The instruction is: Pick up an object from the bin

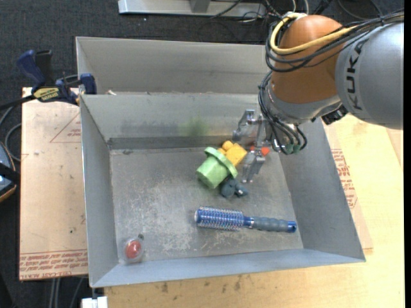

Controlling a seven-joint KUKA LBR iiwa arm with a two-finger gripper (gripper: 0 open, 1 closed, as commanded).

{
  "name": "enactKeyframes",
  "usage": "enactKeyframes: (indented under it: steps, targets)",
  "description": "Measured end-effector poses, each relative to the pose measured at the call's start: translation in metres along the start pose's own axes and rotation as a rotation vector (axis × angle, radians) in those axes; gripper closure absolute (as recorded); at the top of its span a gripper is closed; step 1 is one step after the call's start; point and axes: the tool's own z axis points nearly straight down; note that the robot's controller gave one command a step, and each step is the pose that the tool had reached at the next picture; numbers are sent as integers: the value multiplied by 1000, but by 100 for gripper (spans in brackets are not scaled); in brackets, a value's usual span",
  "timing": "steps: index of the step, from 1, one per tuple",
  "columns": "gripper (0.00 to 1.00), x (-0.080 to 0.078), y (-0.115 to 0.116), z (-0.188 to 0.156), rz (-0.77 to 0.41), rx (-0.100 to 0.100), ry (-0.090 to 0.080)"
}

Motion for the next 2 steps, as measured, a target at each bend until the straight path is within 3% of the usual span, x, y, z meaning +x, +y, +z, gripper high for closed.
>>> enactKeyframes:
  steps: [1, 2]
  targets:
    - [0, -1, -5, 121, -175, 0, -8]
    - [0, -3, 7, 134, -224, 6, -28]
